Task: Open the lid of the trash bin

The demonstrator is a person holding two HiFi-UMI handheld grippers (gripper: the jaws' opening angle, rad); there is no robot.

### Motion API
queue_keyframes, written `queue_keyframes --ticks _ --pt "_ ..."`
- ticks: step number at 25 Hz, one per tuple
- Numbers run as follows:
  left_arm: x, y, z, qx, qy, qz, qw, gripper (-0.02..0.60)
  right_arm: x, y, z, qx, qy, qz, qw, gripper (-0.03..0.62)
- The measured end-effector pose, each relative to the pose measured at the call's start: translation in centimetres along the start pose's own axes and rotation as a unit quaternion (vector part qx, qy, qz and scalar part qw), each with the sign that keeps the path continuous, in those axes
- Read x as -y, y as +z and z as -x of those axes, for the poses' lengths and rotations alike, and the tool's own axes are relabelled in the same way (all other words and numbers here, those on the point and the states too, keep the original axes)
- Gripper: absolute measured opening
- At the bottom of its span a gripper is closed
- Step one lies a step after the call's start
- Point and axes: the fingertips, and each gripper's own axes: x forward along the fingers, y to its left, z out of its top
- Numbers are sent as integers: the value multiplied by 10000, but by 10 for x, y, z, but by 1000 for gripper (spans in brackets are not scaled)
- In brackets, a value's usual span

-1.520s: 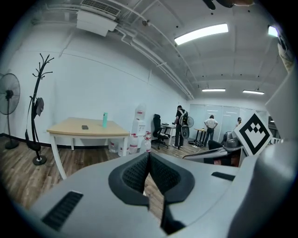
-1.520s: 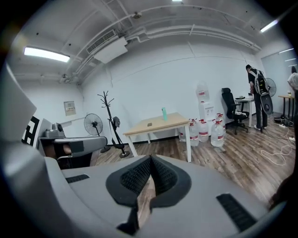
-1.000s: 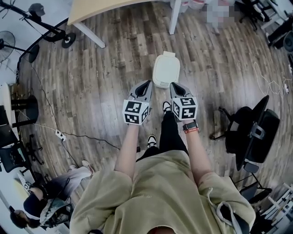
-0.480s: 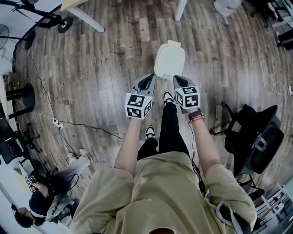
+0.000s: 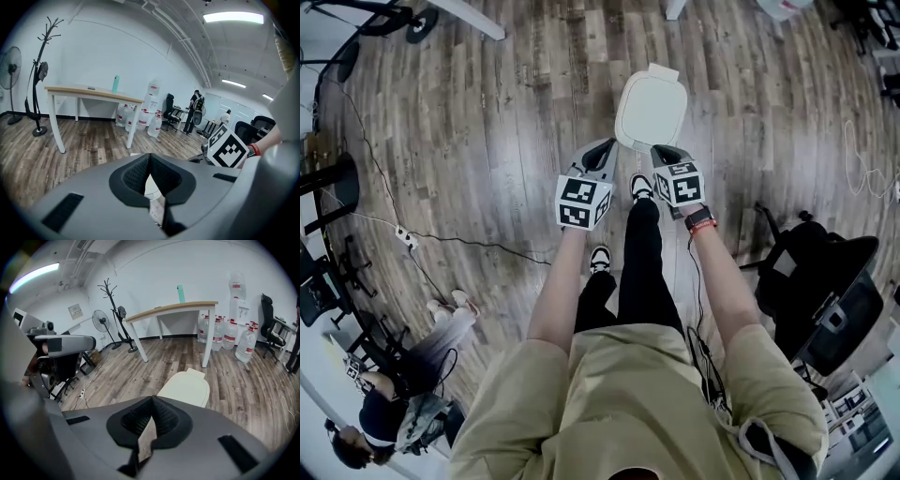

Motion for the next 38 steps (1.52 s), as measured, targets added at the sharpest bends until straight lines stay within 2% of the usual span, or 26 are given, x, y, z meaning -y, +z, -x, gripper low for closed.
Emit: queue_keyframes --ticks 6,11,18,24,33,38 --pt "-12 -34 -38 -53 -103 115 9999 23 15 -31 -48 -348 149 57 9993 12" --pt "-18 -59 -69 -49 -142 -53 9999 23 28 -60 -82 -552 217 69 9982 12" --pt "-34 -95 -106 -137 -84 -14 9999 23 41 -100 -131 -855 342 13 9957 12" --pt "-43 -122 -125 -181 -131 -147 9996 23 56 -123 -162 -1088 275 -7 9937 12" --pt "-53 -136 -141 -83 -343 -155 9993 23 63 -140 -200 -1180 284 -93 9926 11" --pt "-53 -141 -146 -65 -358 -135 9992 23 68 -145 -203 -1130 254 -110 9932 12"
